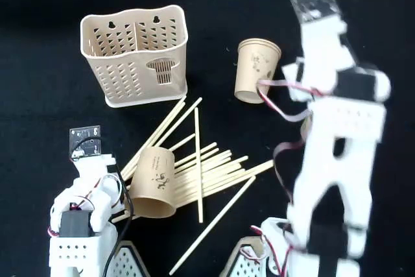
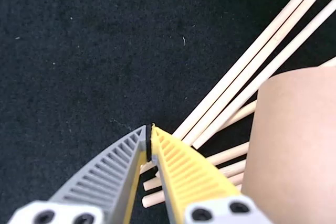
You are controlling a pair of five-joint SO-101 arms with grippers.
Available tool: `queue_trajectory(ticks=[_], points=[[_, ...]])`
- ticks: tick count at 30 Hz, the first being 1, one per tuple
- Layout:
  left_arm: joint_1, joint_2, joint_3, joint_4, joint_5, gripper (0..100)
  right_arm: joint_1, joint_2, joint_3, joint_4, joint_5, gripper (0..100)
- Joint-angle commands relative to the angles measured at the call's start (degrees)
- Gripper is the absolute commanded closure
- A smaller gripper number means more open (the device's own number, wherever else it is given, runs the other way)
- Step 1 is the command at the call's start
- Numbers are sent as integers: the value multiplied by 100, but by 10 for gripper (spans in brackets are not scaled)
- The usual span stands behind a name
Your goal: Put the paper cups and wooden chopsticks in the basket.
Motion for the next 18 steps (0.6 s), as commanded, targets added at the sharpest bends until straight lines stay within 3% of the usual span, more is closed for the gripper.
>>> queue_trajectory(ticks=[1,12,18], points=[[22,-26,92,26,-9,968,-141,1130,-1200,-255,-62,804],[22,-26,92,26,-9,968,-176,4936,-4646,-1046,-18,804],[22,-26,92,26,-9,968,-316,6774,-6668,-853,-9,802]])
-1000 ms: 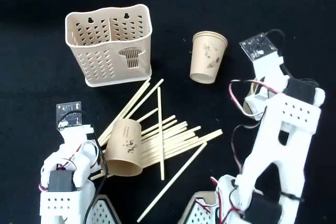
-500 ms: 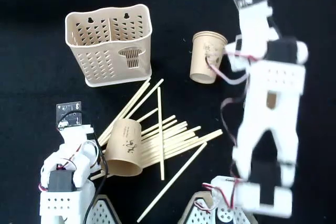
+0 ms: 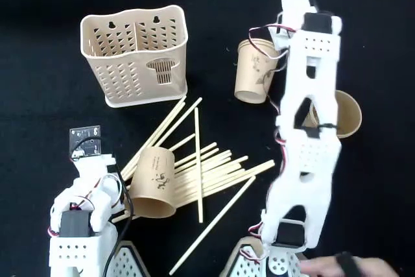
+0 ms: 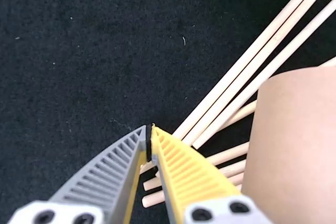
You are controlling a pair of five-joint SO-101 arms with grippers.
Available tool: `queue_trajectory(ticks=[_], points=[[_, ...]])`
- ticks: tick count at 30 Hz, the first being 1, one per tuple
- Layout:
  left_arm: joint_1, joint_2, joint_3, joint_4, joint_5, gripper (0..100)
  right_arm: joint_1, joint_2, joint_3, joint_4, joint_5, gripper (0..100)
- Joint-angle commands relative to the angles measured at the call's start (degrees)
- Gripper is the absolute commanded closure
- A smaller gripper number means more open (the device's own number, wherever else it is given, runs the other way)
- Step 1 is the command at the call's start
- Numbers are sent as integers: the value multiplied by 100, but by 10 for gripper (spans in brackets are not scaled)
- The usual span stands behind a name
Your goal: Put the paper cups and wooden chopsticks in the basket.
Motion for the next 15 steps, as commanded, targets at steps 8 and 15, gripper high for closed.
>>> queue_trajectory(ticks=[8,15], points=[[22,-26,92,26,-9,968,-448,1569,-3512,2514,1240,801],[22,-26,92,26,-9,968,-492,1235,-3187,3059,1662,801]])
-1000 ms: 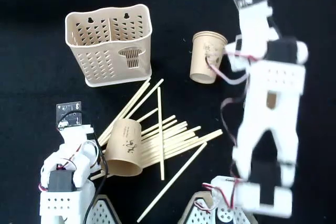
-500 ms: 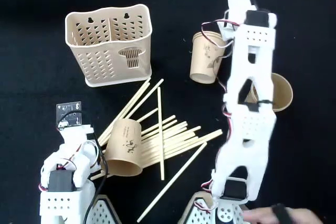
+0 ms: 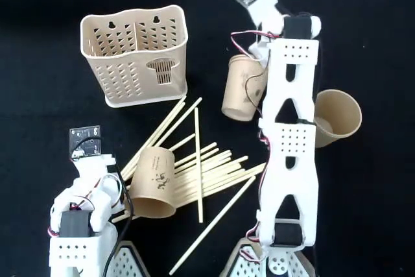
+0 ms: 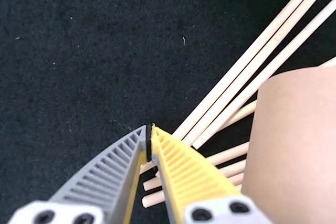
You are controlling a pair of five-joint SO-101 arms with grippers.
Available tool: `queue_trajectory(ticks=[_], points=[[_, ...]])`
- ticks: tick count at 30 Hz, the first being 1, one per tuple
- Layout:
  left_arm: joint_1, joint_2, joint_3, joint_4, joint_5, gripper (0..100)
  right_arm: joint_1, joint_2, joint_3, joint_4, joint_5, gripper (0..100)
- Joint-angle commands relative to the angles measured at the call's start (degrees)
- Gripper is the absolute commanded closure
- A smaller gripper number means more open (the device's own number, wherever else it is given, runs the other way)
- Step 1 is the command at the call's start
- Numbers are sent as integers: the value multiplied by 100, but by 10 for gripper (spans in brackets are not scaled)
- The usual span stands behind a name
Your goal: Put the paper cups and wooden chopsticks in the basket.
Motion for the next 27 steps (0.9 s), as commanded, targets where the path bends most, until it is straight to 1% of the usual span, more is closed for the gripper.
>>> queue_trajectory(ticks=[1,7,13,15,18,20,22,25,27], points=[[31,-26,92,26,-9,968,-79,-497,312,132,105,801],[22,-26,92,26,-9,968,-88,-1464,1385,141,70,801],[22,-26,92,26,-9,968,-246,-3011,3811,123,149,800],[22,-26,92,26,-9,968,-334,-3451,4593,79,352,800],[22,-26,92,26,-9,968,-404,-4022,5481,-308,475,800],[22,-26,92,26,-9,968,-387,-4295,5798,-712,475,799],[22,-26,92,26,-9,968,-387,-4444,6044,-1046,475,767],[22,-26,92,26,-9,968,-466,-4330,6211,-1169,475,652],[31,-26,92,26,-9,968,-519,-4154,6132,-1169,484,624]])
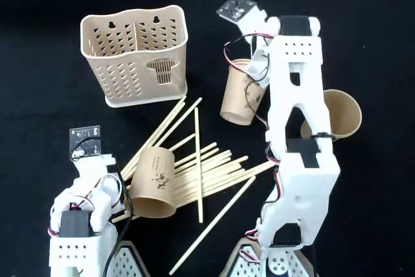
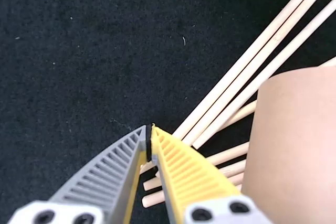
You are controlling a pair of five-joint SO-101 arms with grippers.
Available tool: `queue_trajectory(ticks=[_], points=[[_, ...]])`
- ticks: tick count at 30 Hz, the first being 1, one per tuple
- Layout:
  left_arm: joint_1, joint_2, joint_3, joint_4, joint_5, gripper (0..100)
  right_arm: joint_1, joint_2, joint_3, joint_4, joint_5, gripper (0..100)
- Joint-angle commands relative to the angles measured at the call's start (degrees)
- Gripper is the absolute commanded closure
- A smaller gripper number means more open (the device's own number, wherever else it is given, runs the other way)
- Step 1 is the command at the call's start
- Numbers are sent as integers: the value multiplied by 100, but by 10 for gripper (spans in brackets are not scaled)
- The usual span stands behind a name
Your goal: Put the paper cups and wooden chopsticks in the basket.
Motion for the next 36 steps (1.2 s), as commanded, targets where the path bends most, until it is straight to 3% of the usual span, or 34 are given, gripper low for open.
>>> queue_trajectory(ticks=[1,7,17,23,31,36], points=[[31,-26,92,26,-9,968,-185,13,-145,-132,167,634],[22,-26,92,26,-9,968,-211,822,-980,0,651,670],[31,-26,92,26,-9,968,-193,1921,-2510,1125,1565,714],[31,-26,92,26,-9,968,-132,1921,-2624,1160,1565,887],[22,-26,92,26,-9,968,-44,1578,-2615,1169,1046,980],[22,-26,92,26,-9,968,-35,1147,-2343,1169,738,985]])
